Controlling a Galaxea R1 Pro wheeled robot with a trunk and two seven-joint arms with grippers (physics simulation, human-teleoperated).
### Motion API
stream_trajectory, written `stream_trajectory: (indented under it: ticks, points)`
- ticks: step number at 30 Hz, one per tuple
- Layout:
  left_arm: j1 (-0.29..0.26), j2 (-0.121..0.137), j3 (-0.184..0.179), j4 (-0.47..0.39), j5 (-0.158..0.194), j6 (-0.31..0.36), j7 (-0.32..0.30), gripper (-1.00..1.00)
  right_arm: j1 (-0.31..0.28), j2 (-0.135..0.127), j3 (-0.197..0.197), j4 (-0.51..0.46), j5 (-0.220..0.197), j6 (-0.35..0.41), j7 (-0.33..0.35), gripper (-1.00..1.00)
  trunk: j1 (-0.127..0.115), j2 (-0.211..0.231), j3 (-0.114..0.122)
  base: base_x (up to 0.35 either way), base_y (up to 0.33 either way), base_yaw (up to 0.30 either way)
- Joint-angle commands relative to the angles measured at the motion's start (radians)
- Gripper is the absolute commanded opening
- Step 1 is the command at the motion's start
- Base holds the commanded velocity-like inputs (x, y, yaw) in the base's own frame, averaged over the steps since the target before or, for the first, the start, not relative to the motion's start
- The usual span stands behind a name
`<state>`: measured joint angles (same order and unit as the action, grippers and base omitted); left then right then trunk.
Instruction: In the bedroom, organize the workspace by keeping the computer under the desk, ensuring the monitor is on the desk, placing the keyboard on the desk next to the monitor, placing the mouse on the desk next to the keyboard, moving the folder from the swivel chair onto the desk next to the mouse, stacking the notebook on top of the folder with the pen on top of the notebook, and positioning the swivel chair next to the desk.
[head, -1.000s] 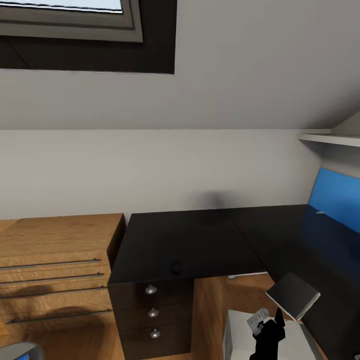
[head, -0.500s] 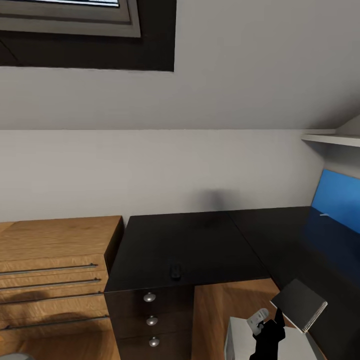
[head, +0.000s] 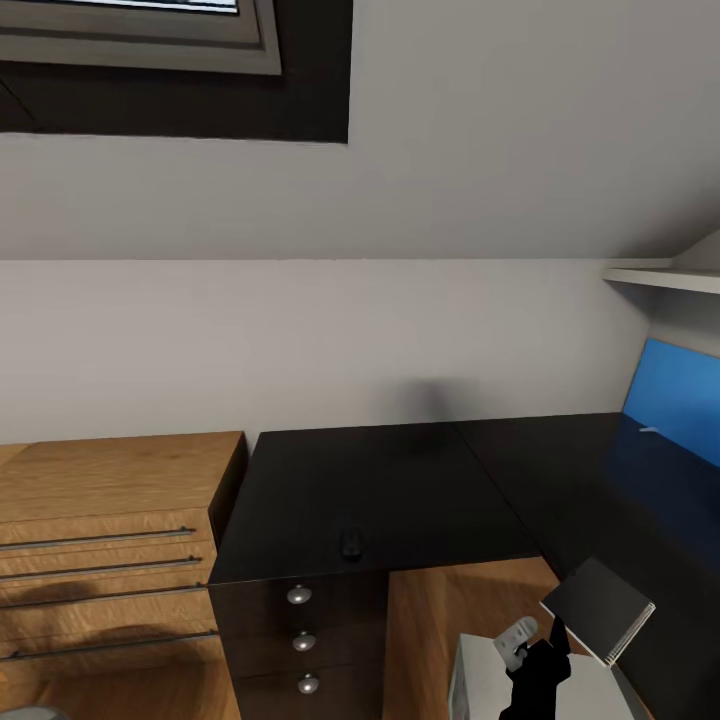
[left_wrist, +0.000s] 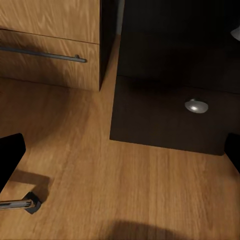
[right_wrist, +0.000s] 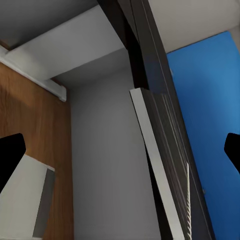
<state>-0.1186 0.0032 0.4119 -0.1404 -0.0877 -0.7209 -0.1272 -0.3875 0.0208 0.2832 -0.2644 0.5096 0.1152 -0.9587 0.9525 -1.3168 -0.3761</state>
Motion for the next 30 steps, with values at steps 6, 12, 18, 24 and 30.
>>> stream_trajectory:
  ticks: [6,12,18,24,30]
  points:
    - [-0.001,0.001,0.010,0.001,-0.009,-0.003,-0.003,1.00,-0.001,0.001,-0.002,0.001,0.009,0.011,-0.003,1.00,0.000,-0.001,-0.001,0.000,0.000,0.000]
    - [-0.001,0.000,0.009,0.001,-0.009,-0.003,-0.003,1.00,-0.001,-0.001,-0.002,0.004,0.009,0.013,-0.003,1.00,0.000,-0.001,-0.001,0.000,0.000,0.000]
    - [-0.001,0.000,0.008,0.001,-0.009,-0.002,-0.003,1.00,-0.001,-0.006,-0.005,0.005,0.009,0.013,-0.005,1.00,0.000,-0.001,-0.001,0.000,0.000,0.000]
    - [-0.001,0.000,0.008,0.001,-0.009,-0.003,-0.003,1.00,-0.001,-0.021,-0.008,0.005,0.008,0.014,-0.002,1.00,0.000,-0.001,-0.001,0.000,0.000,0.000]
    - [-0.001,0.000,0.008,0.001,-0.009,-0.002,-0.003,1.00,-0.001,-0.034,-0.009,0.004,0.007,0.013,-0.002,1.00,0.000,-0.001,-0.001,0.000,0.000,0.000]
